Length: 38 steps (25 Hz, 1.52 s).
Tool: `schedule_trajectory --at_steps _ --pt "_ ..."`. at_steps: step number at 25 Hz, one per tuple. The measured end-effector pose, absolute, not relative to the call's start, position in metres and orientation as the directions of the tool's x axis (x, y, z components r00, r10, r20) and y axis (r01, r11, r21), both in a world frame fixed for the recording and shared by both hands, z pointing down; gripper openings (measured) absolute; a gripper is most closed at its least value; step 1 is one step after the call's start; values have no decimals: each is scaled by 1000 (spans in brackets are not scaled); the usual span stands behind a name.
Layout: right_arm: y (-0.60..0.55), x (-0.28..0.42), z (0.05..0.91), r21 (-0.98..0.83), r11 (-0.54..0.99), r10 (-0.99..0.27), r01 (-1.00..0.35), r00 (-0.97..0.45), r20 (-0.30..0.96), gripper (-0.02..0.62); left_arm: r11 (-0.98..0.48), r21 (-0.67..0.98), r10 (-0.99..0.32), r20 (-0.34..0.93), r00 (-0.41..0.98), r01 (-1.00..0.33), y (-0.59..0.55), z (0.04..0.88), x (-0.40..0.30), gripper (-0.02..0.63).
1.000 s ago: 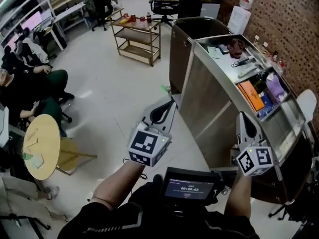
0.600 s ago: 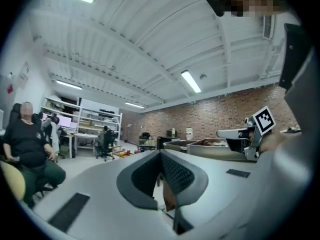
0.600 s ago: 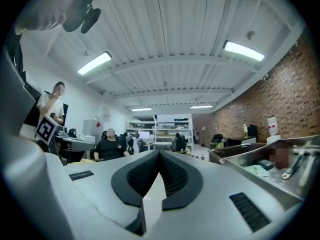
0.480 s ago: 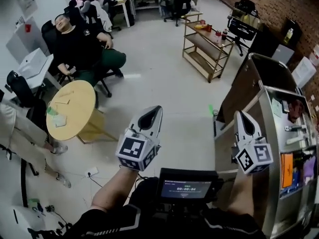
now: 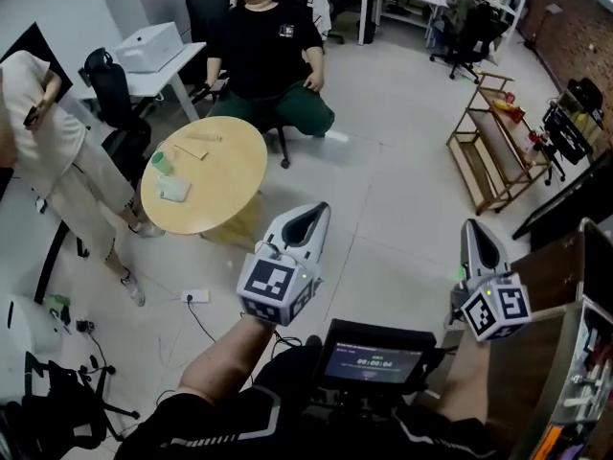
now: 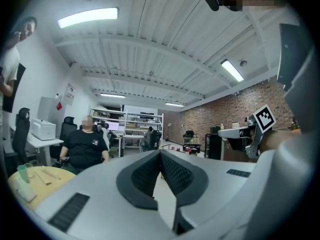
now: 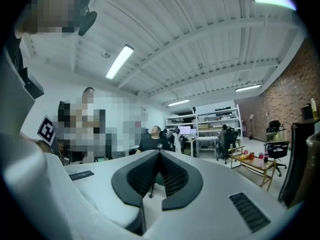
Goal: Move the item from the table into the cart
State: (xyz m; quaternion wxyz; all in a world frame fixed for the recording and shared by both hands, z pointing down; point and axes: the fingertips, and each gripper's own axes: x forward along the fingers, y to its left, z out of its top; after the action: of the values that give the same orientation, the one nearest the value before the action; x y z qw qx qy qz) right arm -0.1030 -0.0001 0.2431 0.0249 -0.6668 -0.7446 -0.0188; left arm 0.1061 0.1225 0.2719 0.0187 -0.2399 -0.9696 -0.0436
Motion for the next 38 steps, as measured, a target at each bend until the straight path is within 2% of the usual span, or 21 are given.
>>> schedule_trajectory --at_steps 8,14,19,27,32,38 --pt "207 -103 264 0 -94 995 996 94 41 2 746 95 653 86 -752 659 279 306 132 3" --pt "351 -118 268 -26 -308 950 951 308 43 2 568 124 801 147 -581 814 373 318 130 3" --pt "455 -111 276 -28 -467 881 884 468 63 2 412 117 892 148 -426 904 439 312 143 3" --pt "613 -21 301 -33 -598 798 800 599 65 2 293 108 930 201 -309 950 547 351 215 8" --pt "693 54 293 -14 -657 751 754 656 71 2 210 96 964 148 -223 973 608 348 281 8" --pt "772 117 310 -12 -725 687 689 724 57 2 148 109 969 181 -166 983 667 376 321 8"
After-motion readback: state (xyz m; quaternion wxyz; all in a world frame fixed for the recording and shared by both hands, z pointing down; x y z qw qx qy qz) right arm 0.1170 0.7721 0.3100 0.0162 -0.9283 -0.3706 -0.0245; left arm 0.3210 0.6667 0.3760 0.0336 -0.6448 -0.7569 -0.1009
